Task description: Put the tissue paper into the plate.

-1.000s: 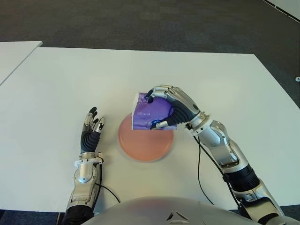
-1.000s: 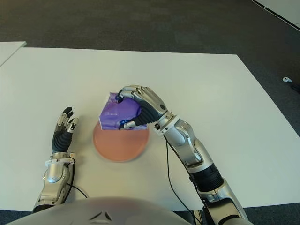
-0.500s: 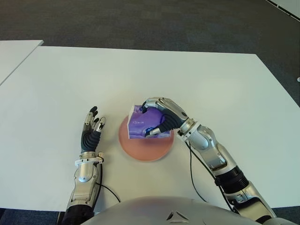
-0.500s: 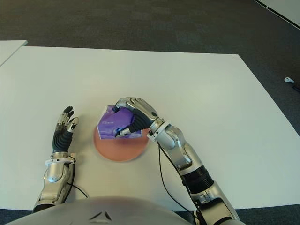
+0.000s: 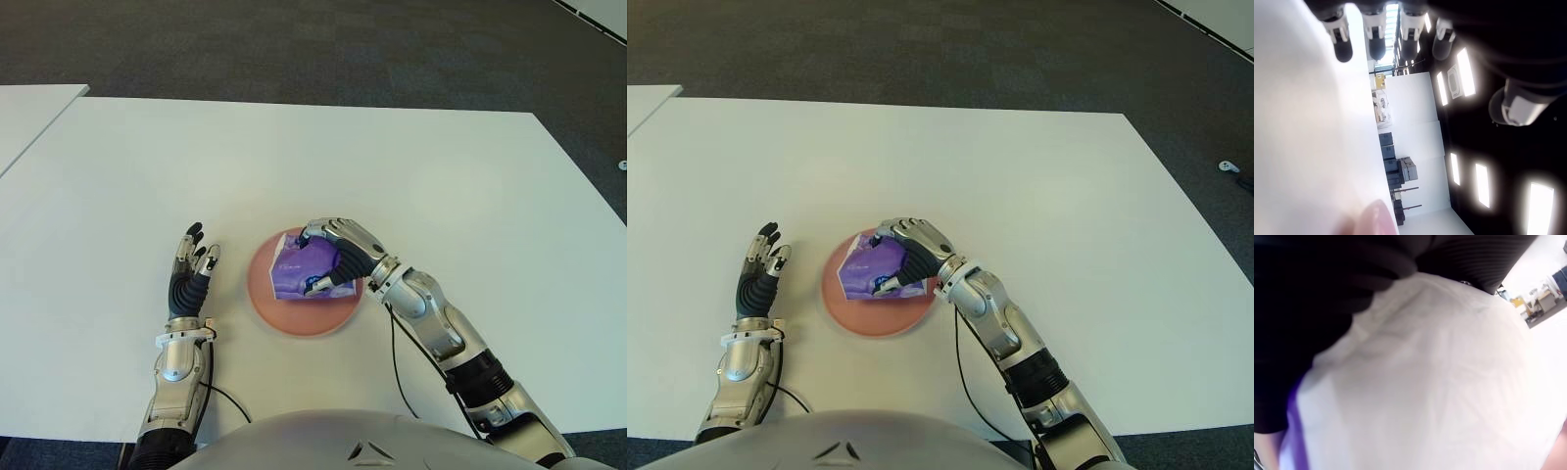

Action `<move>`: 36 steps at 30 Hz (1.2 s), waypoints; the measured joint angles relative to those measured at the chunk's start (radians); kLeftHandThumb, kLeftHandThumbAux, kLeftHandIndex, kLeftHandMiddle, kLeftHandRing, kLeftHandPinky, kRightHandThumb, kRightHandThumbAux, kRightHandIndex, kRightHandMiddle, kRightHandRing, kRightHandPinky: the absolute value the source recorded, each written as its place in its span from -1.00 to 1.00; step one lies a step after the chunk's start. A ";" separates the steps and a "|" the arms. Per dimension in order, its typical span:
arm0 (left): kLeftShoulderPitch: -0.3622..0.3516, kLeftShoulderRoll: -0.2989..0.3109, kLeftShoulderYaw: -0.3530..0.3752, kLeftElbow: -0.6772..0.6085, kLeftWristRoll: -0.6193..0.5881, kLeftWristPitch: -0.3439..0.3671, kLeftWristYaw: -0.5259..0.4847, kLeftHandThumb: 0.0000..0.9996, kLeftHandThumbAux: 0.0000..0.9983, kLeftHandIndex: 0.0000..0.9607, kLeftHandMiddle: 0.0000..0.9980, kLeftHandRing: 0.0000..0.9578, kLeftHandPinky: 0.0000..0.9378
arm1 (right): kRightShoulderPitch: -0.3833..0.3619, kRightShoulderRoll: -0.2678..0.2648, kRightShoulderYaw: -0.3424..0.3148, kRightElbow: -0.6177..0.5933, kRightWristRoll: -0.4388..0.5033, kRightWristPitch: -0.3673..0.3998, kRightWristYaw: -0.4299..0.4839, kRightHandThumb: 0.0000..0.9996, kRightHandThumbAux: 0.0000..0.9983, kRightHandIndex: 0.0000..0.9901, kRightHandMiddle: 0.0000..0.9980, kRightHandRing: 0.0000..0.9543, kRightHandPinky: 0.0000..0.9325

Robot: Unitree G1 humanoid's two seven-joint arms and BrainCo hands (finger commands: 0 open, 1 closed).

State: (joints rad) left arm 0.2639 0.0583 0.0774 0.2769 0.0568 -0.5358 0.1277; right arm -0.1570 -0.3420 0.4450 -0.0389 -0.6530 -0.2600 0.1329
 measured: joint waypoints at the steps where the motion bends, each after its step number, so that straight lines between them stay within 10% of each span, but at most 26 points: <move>1: 0.000 0.000 0.000 0.000 0.000 0.000 0.000 -1.00 -0.20 -1.00 -1.00 -1.00 -1.00 | -0.002 0.003 0.002 0.013 -0.006 -0.004 -0.009 0.70 0.36 -0.19 0.09 0.74 0.79; 16: 0.001 0.000 0.000 -0.002 0.000 0.001 -0.005 -1.00 -0.20 -1.00 -1.00 -1.00 -1.00 | -0.046 0.042 0.017 0.149 -0.016 -0.074 -0.108 0.70 0.36 -0.19 0.10 0.76 0.81; 21: 0.002 0.001 0.000 -0.003 0.001 0.001 -0.005 -1.00 -0.21 -1.00 -1.00 -1.00 -1.00 | -0.049 0.044 0.022 0.187 -0.013 -0.125 -0.140 0.67 0.37 -0.22 0.12 0.45 0.41; 27: 0.005 0.001 -0.001 -0.010 0.002 0.003 -0.005 -1.00 -0.20 -1.00 -1.00 -1.00 -1.00 | -0.066 0.001 0.041 0.170 -0.052 -0.158 -0.106 -0.39 0.05 -0.66 -0.65 -0.69 -0.67; 36: 0.007 0.002 -0.001 -0.015 -0.006 0.012 -0.017 -1.00 -0.20 -1.00 -1.00 -1.00 -1.00 | -0.098 -0.051 0.061 0.099 -0.125 -0.142 -0.004 -0.89 -0.24 -0.99 -0.99 -0.99 -0.99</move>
State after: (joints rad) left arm 0.2705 0.0600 0.0761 0.2622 0.0505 -0.5238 0.1109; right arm -0.2552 -0.3935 0.5059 0.0605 -0.7781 -0.4021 0.1287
